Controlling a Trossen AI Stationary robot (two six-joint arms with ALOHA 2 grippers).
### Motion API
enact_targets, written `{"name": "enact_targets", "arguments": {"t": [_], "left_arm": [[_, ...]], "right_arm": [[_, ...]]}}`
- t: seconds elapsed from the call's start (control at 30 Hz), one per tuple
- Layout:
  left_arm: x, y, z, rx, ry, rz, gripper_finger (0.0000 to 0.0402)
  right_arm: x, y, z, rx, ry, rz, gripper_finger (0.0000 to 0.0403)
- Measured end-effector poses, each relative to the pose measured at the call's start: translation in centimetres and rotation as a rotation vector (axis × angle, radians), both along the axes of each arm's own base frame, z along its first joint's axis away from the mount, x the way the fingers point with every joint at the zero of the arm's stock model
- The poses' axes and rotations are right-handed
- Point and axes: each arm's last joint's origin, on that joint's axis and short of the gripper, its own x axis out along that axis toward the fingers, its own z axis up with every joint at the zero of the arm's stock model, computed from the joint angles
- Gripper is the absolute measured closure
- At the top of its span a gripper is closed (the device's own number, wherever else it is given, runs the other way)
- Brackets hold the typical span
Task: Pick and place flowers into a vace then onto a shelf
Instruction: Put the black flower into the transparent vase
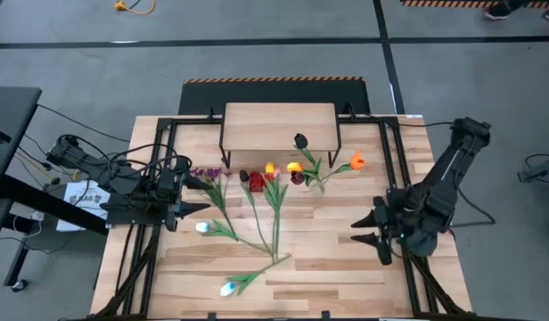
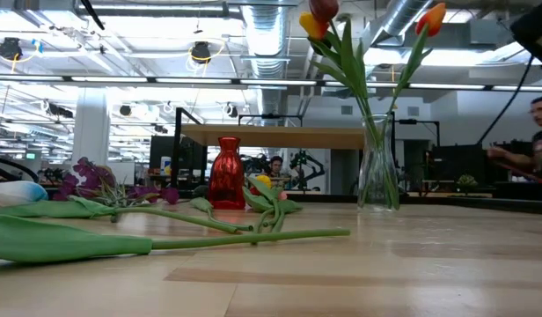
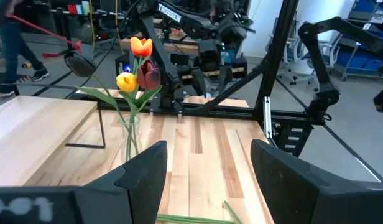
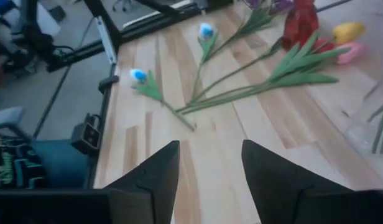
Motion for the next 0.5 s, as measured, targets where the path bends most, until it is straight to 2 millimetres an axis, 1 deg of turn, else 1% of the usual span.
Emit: {"name": "enact_targets", "arguments": {"t": [0.1,0.2,0.37,0.5], "left_arm": [[0.0,0.0,0.0,-0.001,0.000,0.000,0.0179],[0.0,0.0,0.0,-0.005,0.001,0.000,0.0179],[0.0,0.0,-0.1,-0.001,0.009,-0.002,0.0179],[0.0,0.0,-0.2,-0.018,0.018,0.000,0.0179]], "right_arm": [[0.4,1.4,-0.8,-0.004,-0.020,-0.024,0.0241],[1.5,2.8,-1.9,-0.005,-0.031,-0.036,0.0241],[3.8,4.5,-4.1,0.003,-0.042,-0.086,0.0242],[6.1,5.5,-5.7,0.054,-0.082,-0.146,0.0244]]}}
